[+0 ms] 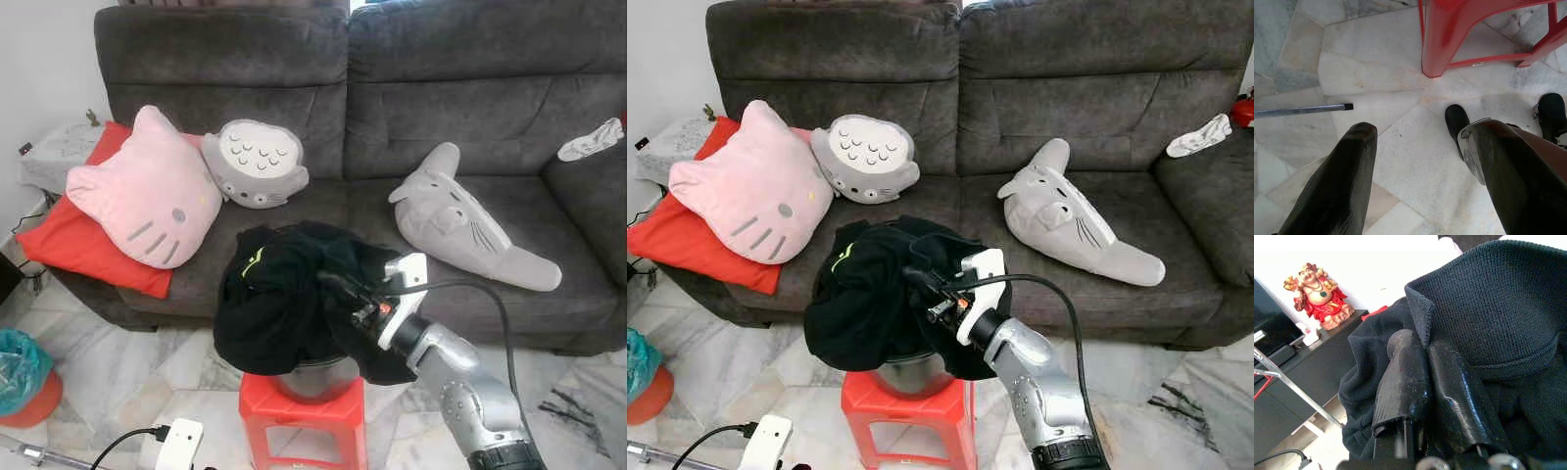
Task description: Hang hanger
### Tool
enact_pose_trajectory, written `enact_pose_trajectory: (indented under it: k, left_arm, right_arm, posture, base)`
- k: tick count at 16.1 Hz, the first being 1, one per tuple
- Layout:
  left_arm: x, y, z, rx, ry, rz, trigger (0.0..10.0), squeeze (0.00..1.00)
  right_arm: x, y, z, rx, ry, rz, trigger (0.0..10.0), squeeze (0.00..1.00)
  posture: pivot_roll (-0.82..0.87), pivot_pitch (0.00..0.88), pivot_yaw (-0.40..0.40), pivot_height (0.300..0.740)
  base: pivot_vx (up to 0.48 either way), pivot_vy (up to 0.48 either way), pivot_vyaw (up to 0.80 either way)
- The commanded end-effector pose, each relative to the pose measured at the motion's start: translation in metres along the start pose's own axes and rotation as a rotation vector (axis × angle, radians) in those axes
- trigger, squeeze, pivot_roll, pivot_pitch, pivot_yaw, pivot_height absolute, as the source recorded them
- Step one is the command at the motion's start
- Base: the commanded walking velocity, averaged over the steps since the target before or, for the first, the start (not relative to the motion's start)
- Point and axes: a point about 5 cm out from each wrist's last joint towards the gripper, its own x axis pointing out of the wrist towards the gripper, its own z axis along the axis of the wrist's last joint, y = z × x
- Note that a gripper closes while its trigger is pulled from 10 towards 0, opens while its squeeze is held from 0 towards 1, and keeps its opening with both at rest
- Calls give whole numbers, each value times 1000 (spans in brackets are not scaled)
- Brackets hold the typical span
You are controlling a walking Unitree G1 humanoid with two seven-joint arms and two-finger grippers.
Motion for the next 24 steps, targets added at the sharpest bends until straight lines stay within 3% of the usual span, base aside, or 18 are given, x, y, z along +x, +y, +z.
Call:
enact_pose_trajectory:
  k: [1, 7, 8, 9, 14, 15, 16, 24]
  left_arm:
    - [-1, 4, -1, 7, 2, 11, 10000, 0]
    - [-1, 4, -2, 11, 4, 8, 10000, 0]
    - [-1, 4, -2, 13, 5, 7, 10000, 0]
    - [-1, 4, -2, 14, 6, 7, 10000, 0]
    - [-1, 4, -2, 14, 5, 9, 10000, 0]
    - [-1, 4, -2, 14, 5, 10, 10000, 0]
    - [-1, 4, -2, 14, 5, 10, 10000, 0]
    - [-1, 4, -1, 13, 5, 7, 10000, 0]
  right_arm:
    - [-1, -1, -2, -16, 18, -31, 10000, 0]
    - [-26, -22, -24, 40, 66, -199, 10000, 0]
    - [-28, -22, -26, 45, 68, -200, 10000, 184]
    - [-28, -21, -27, 46, 69, -200, 10000, 1000]
    - [-24, -21, -17, 26, 37, -200, 10000, 1000]
    - [-23, -21, -12, 8, 18, -197, 10000, 329]
    - [-23, -21, -11, 3, 15, -197, 10000, 0]
    - [-38, 12, -4, -128, 68, -40, 10000, 0]
  posture:
    - [-70, 0, 82, 740]
    - [-73, 0, 81, 740]
    - [-72, 0, 81, 740]
    - [-72, 0, 81, 740]
    - [-70, 0, 81, 740]
    - [-71, 0, 81, 740]
    - [-72, 0, 81, 740]
    - [-82, 0, 83, 740]
  base:
    - [0, 0, 0]
    - [0, 0, 0]
    - [0, 0, 0]
    - [0, 0, 0]
    - [0, 0, 0]
    - [0, 0, 0]
    - [0, 0, 0]
    - [0, 0, 0]
